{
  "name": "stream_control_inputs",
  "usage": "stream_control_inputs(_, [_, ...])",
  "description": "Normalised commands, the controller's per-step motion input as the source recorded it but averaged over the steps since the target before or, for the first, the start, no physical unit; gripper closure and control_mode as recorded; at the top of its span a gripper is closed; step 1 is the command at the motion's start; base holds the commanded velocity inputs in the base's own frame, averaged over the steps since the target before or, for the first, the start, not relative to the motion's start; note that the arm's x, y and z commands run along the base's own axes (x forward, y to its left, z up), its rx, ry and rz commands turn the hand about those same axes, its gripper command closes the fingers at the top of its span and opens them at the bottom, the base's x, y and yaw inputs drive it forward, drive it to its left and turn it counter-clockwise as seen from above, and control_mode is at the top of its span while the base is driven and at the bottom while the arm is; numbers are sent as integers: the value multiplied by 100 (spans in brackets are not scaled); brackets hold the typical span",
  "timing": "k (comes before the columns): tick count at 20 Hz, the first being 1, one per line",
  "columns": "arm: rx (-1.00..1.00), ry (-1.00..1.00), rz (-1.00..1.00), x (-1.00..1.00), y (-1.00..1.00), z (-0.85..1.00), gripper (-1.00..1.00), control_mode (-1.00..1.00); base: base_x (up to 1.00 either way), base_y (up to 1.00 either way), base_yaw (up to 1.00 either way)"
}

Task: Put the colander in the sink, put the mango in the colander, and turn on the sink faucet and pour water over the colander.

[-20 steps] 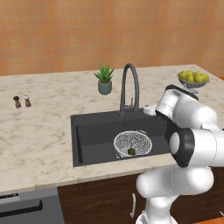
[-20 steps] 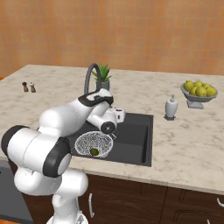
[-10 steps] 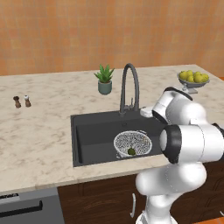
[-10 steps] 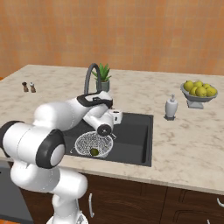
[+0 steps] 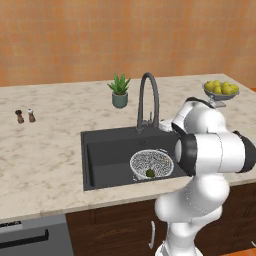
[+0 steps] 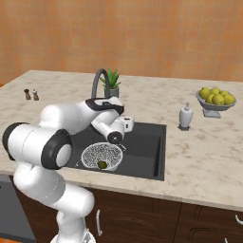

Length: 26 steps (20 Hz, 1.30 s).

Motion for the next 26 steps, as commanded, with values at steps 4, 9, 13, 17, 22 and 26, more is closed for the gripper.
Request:
stream_control_inputs(4, [0, 0, 0, 54, 0, -10, -100, -100, 0, 0, 0])
stream_control_inputs(9, [0, -2, 0, 37, 0, -40, -100, -100, 0, 0, 0])
stream_control_inputs(13, [0, -7, 0, 38, 0, -34, -100, -100, 0, 0, 0])
stream_control_inputs(17, [0, -3, 0, 39, 0, -13, -100, -100, 0, 0, 0])
stream_control_inputs(22, [0, 0, 0, 29, 0, -8, -100, -100, 0, 0, 0])
stream_control_inputs(26, [0, 0, 0, 26, 0, -2, -100, -100, 0, 0, 0])
